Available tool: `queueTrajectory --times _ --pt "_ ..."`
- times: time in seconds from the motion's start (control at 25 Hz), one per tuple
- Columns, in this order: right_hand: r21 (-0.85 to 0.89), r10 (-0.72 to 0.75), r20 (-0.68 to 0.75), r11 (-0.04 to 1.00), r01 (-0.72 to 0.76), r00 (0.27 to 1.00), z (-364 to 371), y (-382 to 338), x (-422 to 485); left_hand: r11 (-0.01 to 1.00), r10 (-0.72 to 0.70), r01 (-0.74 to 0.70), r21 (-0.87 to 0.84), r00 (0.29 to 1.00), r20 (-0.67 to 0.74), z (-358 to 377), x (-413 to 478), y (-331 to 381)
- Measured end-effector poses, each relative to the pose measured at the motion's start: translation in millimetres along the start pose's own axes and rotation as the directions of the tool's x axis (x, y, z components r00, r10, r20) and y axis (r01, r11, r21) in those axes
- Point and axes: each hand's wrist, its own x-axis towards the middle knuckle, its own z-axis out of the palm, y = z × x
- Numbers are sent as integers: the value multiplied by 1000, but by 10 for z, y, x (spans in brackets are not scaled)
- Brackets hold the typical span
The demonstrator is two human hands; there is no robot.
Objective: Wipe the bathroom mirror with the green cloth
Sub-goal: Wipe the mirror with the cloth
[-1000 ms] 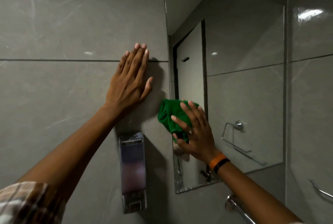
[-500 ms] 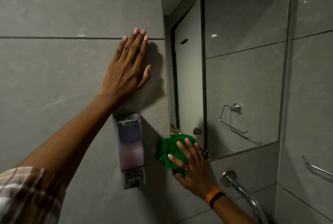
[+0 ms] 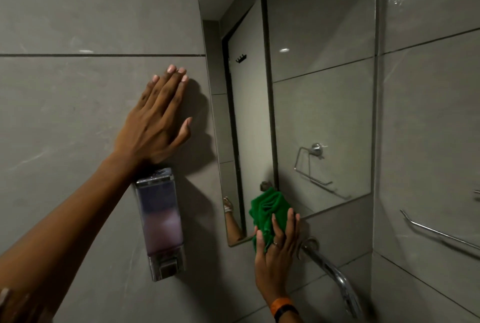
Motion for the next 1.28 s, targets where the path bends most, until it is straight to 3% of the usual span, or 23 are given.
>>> queueTrajectory --times 0.2,0.4,0.96,1.28 --pt "175 415 -96 902 -395 905 -140 56 414 999 27 -27 -29 1000 -5 31 3 6" --pt "197 580 -149 811 -550 801 -280 362 948 999 42 -42 -20 999 -28 77 -4 -35" --pt "217 726 -288 684 -696 624 -599 1029 2156 999 32 -31 -36 999 8 219 -12 -157" --pt "122 527 -382 843 -524 759 -581 599 3173 1000 11 -10 -21 1000 26 141 10 -104"
